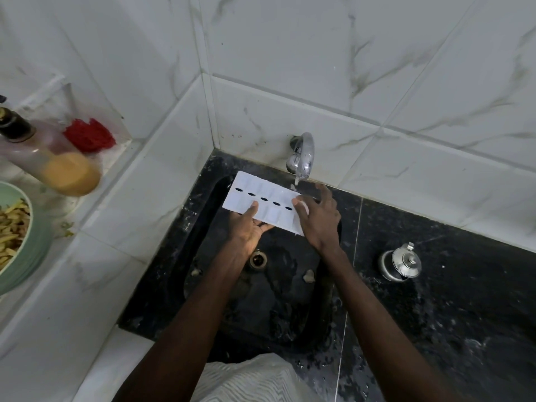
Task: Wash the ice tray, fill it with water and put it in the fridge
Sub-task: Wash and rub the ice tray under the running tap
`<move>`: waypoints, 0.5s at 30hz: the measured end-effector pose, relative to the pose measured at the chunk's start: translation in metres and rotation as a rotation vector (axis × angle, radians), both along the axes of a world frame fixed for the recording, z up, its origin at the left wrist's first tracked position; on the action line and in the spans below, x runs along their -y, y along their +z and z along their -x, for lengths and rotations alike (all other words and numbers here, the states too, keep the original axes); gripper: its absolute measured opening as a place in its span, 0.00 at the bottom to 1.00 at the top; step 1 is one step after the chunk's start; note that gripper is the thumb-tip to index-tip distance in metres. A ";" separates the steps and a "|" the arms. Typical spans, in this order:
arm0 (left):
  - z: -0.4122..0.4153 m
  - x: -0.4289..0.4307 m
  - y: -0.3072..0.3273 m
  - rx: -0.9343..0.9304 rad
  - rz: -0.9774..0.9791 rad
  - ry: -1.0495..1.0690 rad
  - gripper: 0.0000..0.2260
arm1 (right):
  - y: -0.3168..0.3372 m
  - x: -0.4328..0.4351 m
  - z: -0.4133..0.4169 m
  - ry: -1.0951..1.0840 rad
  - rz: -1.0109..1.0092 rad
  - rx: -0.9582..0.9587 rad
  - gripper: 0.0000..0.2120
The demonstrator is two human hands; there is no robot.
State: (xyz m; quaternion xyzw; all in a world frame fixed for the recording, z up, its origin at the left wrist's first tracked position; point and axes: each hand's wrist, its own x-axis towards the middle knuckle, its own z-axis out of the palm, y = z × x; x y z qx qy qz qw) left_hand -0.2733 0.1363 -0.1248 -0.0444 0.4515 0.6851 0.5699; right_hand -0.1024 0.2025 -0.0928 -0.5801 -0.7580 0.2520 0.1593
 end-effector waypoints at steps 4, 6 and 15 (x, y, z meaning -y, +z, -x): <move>-0.003 0.001 0.002 0.024 -0.010 -0.032 0.22 | -0.003 -0.001 0.003 0.125 0.046 0.122 0.24; -0.001 0.002 0.002 0.006 -0.014 -0.027 0.23 | -0.002 0.003 0.005 0.169 0.064 0.106 0.24; 0.000 0.003 0.007 -0.008 -0.020 -0.043 0.22 | -0.002 0.003 0.012 0.167 0.089 0.148 0.24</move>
